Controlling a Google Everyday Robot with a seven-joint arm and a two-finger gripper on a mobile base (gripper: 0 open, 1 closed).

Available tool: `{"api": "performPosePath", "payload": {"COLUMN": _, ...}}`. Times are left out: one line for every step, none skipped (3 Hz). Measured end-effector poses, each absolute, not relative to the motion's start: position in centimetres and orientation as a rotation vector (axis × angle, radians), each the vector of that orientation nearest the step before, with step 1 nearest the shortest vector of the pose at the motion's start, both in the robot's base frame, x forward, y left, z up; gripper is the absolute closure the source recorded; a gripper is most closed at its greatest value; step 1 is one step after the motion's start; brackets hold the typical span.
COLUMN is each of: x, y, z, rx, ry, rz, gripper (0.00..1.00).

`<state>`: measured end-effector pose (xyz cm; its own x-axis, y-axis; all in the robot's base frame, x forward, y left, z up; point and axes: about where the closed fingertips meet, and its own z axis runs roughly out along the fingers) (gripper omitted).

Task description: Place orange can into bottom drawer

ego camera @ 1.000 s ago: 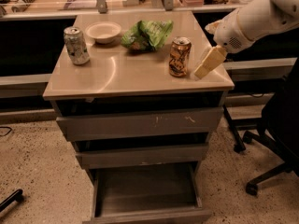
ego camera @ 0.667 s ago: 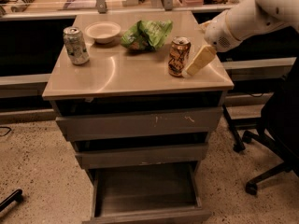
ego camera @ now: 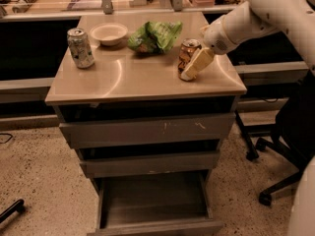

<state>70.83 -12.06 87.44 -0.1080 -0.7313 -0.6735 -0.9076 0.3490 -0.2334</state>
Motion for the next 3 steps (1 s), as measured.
{"api": "performPosePath", "payload": {"x": 72.19, "y": -11.46, "z": 86.3, "rx": -1.424, "ry": 1.899, "rz": 0.333, "gripper": 0.17}}
{"api": "performPosePath", "payload": {"x": 72.33, "y": -11.41, "z": 86.19, "rx": -1.423, "ry": 1.9, "rz": 0.335, "gripper": 0.4}}
{"api": "performPosePath", "payload": {"x": 72.33, "y": -11.41, "z": 86.19, "rx": -1.423, "ry": 1.9, "rz": 0.335, "gripper": 0.64}}
